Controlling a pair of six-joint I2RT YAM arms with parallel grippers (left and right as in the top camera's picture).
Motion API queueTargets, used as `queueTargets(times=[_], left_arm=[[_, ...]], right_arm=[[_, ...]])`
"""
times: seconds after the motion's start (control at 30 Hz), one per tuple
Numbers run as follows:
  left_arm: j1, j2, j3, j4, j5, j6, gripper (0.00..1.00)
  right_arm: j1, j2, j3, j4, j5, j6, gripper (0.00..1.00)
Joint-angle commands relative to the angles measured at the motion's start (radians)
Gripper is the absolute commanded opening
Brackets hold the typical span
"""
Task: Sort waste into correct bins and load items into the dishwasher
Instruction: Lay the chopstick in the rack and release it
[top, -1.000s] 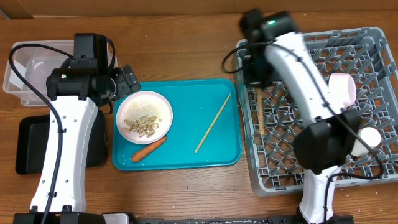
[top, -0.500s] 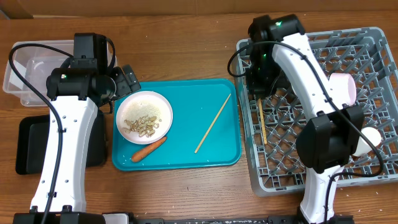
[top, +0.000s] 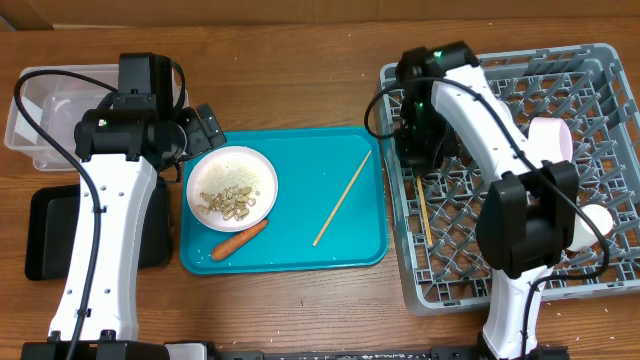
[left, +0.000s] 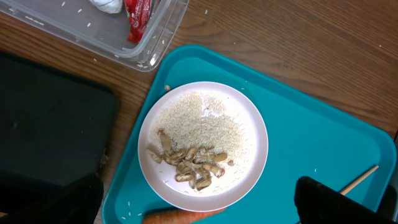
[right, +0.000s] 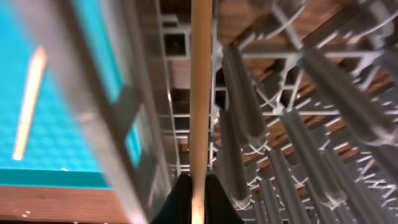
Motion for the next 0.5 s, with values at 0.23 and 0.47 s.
queueTargets(times=[0.23,0.47], left_arm=[[0.002,0.004,0.015,0.004,0.002,0.004,1.00],[0.002,0.004,0.015,0.004,0.002,0.004,1.00]], right_arm=[[-0.003,-0.039,-0.080,0.070,0.008,-0.001,0.28],[-0.009,-0.164,0.012,0.082,0.008,0.005,0.35]])
